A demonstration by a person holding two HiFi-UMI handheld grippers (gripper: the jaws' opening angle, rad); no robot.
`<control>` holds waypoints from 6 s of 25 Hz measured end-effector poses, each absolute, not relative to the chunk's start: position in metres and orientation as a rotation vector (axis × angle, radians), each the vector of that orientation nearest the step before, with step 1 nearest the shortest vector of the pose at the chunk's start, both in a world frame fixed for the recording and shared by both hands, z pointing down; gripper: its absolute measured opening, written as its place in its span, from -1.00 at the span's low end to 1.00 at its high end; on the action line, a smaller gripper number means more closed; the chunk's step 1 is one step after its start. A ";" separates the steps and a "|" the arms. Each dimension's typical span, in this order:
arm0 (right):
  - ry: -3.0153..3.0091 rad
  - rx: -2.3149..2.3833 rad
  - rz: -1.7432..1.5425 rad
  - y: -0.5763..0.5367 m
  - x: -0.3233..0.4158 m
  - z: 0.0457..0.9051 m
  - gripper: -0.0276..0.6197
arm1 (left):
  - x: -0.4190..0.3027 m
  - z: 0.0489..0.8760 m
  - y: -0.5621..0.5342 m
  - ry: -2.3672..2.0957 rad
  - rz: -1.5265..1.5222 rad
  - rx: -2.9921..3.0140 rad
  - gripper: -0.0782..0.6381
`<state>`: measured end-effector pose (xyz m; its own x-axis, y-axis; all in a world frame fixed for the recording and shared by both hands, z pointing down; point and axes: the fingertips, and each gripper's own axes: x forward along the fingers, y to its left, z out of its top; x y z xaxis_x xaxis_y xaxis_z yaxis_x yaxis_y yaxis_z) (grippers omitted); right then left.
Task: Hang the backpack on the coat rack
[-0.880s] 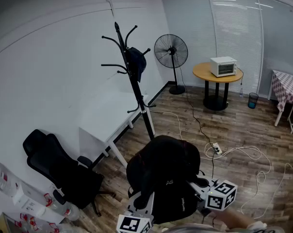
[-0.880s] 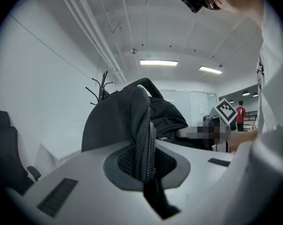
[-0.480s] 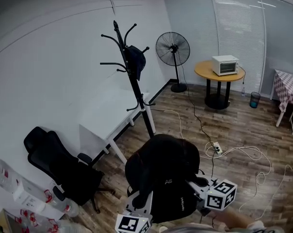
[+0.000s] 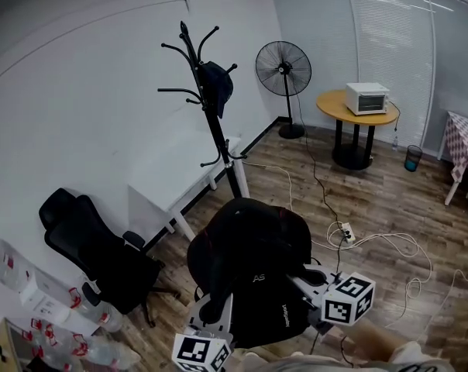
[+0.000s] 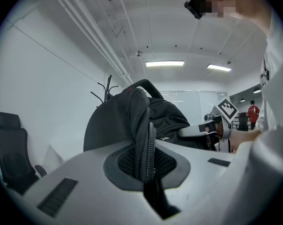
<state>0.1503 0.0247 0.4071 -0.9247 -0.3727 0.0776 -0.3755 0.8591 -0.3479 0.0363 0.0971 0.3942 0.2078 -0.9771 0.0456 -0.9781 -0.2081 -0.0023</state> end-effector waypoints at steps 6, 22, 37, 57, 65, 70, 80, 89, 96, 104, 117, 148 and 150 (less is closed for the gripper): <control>-3.037 0.580 0.525 0.003 0.132 0.386 -0.83 | 0.016 0.377 0.076 -2.007 0.039 2.454 -0.72; -3.061 0.791 0.470 -0.103 0.026 0.356 -0.83 | -0.098 0.343 -0.045 -1.872 -0.004 2.635 -0.72; -3.057 0.810 0.490 -0.192 -0.030 0.349 -0.83 | -0.156 0.334 -0.137 -1.883 0.013 2.635 -0.72; -3.056 0.599 0.526 -0.370 -0.057 0.362 -0.82 | -0.176 0.349 -0.300 -2.071 0.008 2.416 -0.72; -3.046 0.572 0.544 -0.420 -0.076 0.363 -0.82 | -0.193 0.351 -0.347 -2.096 0.014 2.379 -0.72; -3.022 0.590 0.564 -0.444 -0.095 0.369 -0.82 | -0.214 0.357 -0.372 -2.071 0.016 2.362 -0.72; -3.002 0.700 0.591 -0.484 -0.125 0.372 -0.82 | -0.249 0.359 -0.420 -1.974 0.017 2.423 -0.72; -2.960 0.777 0.610 -0.517 -0.151 0.387 -0.82 | -0.277 0.377 -0.459 -1.915 0.020 2.438 -0.72; -2.915 0.820 0.649 -0.537 -0.165 0.408 -0.82 | -0.293 0.398 -0.483 -1.879 0.046 2.434 -0.72; -2.931 0.866 0.681 -0.541 -0.169 0.429 -0.82 | -0.297 0.417 -0.493 -1.881 0.059 2.455 -0.72; -2.981 1.011 0.241 -0.535 -0.167 0.445 -0.82 | -0.289 0.439 -0.501 -1.974 -0.010 2.588 -0.69; -2.948 0.913 0.577 -0.284 -0.072 0.552 -0.77 | -0.286 0.494 -0.228 -2.282 -0.043 2.178 -0.76; -2.951 0.942 0.584 -0.250 -0.080 0.554 -0.77 | -0.290 0.509 -0.193 -2.203 -0.090 2.202 -0.76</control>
<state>-0.0798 -0.2503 0.5540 -0.8215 -0.5612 0.1008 -0.5573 0.7529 -0.3500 -0.2900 -0.1926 0.5095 -0.0010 -0.9997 -0.0230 -0.9983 -0.0004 0.0585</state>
